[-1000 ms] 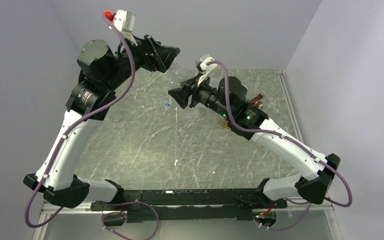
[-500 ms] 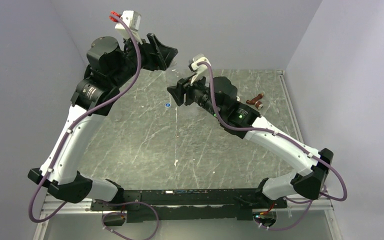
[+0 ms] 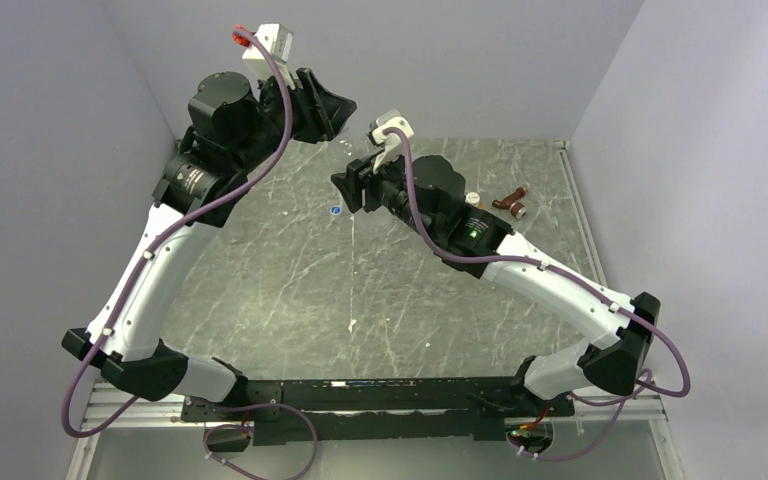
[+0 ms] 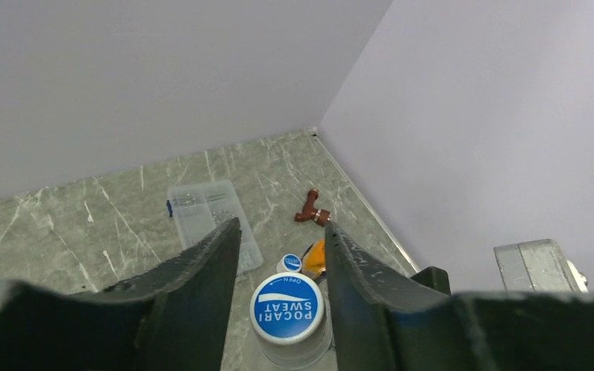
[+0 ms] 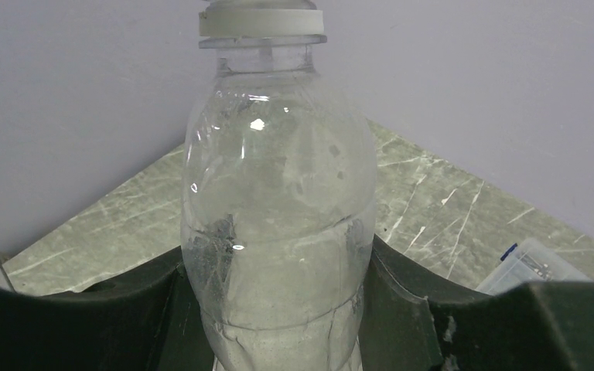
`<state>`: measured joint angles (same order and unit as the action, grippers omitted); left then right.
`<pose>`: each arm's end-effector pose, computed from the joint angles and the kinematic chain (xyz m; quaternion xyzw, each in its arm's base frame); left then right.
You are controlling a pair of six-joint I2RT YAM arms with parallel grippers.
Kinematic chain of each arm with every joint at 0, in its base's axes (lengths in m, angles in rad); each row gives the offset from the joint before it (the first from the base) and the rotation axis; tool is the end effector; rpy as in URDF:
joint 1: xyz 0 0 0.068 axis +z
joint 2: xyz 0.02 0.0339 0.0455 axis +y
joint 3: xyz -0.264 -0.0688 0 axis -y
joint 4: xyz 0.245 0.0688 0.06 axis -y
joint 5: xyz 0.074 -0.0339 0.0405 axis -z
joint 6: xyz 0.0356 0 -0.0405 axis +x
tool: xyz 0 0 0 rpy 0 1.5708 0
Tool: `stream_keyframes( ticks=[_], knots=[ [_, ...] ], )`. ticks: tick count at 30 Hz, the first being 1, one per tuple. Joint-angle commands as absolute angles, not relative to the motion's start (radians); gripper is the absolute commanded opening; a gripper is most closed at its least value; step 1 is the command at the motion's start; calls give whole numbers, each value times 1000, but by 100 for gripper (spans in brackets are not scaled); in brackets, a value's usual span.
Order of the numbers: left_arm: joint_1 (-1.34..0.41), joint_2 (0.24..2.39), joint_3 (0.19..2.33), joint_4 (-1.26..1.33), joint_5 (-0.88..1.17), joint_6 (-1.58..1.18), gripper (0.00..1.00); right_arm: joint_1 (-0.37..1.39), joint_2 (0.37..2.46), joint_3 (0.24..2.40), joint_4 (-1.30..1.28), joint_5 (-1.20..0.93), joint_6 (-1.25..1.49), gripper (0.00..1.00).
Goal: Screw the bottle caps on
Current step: Screw the bottle cap onto the plastic bottle.
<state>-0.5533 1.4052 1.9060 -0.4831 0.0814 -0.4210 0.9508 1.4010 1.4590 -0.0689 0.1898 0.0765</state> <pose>0.2299 -0.1454 0.5461 0.0752 0.6968 -0.3588 0.6165 0.1946 0.2610 0.4466 -0.2393 0.6694 0.2853 0.6428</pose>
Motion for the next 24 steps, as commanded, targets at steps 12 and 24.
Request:
stream_keyframes(
  ticks=[12,24],
  knots=[
    [-558,1380,1872,-426,188,-458,26,878,1363,1505,-18,-9,138,26],
    [-555,1265,1704,-180,679,-418,10,616,1320,1347,445,-889,531,25]
  ],
)
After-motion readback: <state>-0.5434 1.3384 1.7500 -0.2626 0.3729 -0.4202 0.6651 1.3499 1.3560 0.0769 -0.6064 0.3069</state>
